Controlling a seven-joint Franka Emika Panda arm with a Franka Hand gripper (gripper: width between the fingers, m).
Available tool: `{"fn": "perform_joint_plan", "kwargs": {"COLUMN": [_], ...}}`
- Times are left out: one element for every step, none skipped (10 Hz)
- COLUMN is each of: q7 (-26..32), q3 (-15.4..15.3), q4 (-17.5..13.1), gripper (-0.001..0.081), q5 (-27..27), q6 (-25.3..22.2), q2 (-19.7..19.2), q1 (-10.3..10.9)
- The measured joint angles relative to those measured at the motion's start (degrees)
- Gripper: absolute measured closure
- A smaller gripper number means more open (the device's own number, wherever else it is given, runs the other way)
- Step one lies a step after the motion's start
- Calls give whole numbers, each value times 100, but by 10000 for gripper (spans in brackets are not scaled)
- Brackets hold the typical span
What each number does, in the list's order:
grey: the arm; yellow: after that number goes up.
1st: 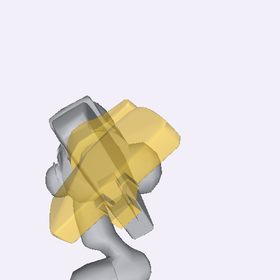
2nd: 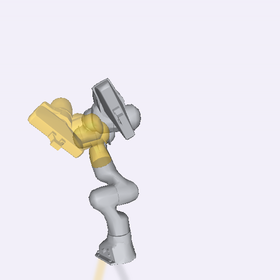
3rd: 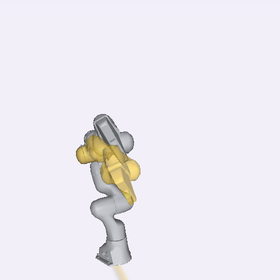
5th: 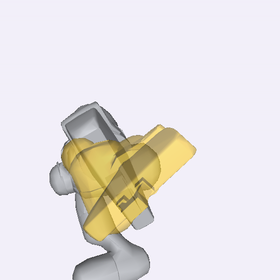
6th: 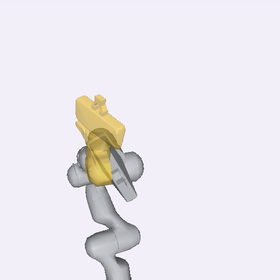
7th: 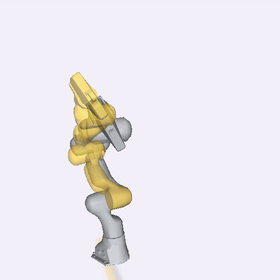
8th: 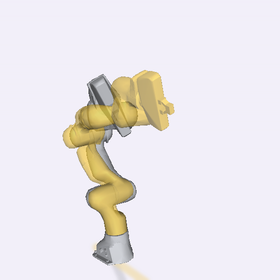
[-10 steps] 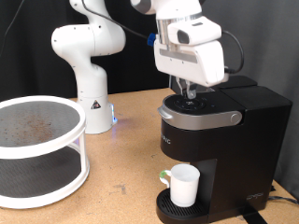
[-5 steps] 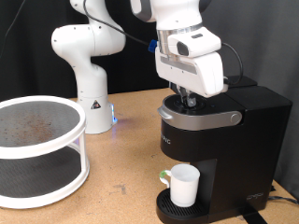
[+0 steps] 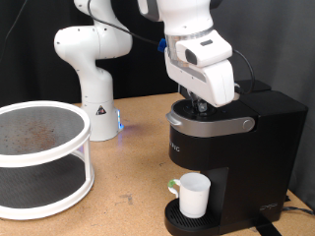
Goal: Make a cup of coffee with the keurig machine
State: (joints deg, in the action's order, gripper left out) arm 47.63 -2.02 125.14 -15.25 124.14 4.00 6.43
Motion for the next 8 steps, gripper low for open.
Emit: {"fn": "perform_joint_plan", "kwargs": {"q7": [0,0,0,-1,-1,-1,-1,-1], "q3": [10,34,55,75,83,88,92,92], "q4": [-55,-175,-359,-568,-727,-800,-842,-852], "gripper": [803,803,803,803,803,803,803,803], "q5": [-25,-69,-119,-134,-134,-134,-134,-133], "q6": [-96,-343,-763,-1171,-1413,-1507,-1553,-1558], "q2": [-36,-103,-205,-334,-439,-492,-521,-529], "q1": [-3,-7,-19,-31,-41,-46,-47,-47]}}
